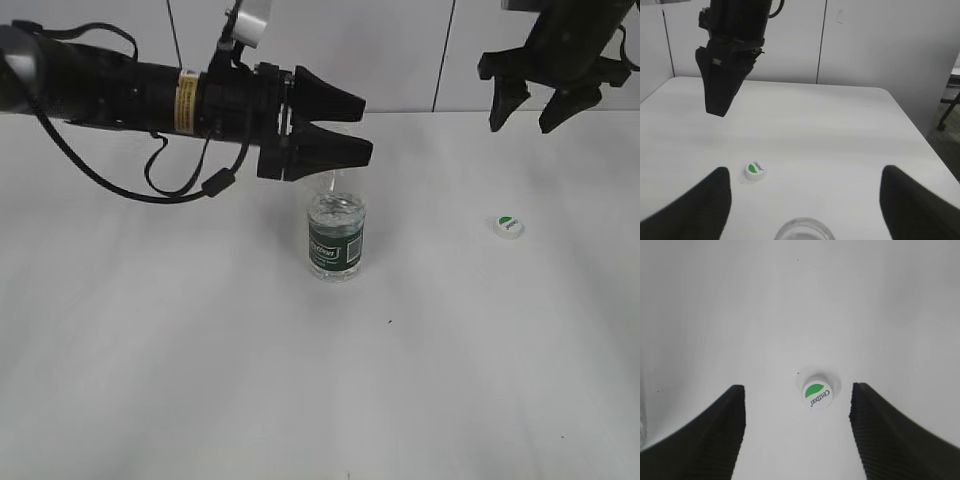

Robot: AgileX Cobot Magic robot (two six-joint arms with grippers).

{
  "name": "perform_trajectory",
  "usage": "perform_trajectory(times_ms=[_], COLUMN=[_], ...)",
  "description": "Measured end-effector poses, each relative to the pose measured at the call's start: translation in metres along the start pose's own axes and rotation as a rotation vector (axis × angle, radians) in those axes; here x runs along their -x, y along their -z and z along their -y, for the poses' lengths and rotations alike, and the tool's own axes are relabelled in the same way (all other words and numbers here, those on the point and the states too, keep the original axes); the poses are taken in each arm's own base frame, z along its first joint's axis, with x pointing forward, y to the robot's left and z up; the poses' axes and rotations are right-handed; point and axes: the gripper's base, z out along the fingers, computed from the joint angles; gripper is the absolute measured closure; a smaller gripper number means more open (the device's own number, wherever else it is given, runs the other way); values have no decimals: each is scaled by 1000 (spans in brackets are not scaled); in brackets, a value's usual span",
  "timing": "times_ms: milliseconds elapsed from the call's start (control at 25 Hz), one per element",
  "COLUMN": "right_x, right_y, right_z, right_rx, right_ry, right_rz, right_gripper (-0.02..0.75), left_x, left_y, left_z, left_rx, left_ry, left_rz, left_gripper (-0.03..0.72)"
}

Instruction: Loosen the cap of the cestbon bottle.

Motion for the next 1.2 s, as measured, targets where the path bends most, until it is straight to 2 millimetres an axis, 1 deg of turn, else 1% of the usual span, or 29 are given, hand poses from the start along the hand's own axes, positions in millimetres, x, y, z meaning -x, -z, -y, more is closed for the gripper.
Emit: perform_trajectory(times_ms=[120,320,440,560,680,800,960,1080,1200], right_x=[4,12,15,18,20,21,21,21,21], right_y=[11,27,33,38,43,45,45,45,49], right_z=[-1,-3,-4,-4,-6,-7,-8,-8,-9], right_rx=[2,4,5,5,15,33,40,41,42], right_ry=[4,10,12,14,13,8,6,6,7], right_rz=[2,44,66,84,101,109,109,109,118], right_gripper=[237,237,237,237,237,237,237,237,237], left_x=[20,66,87,98,106,105,95,82,65], left_y=[15,54,78,102,124,144,172,195,208], left_z=[1,0,-3,-8,-15,-24,-33,-38,-37], left_rx=[27,189,351,568,787,930,1117,1303,1431], left_ry=[-26,-65,-60,-30,56,92,115,132,159], left_rz=[-1,1,-40,-146,-155,-149,-171,-211,-262], left_gripper=[153,155,159,160,161,161,165,165,165])
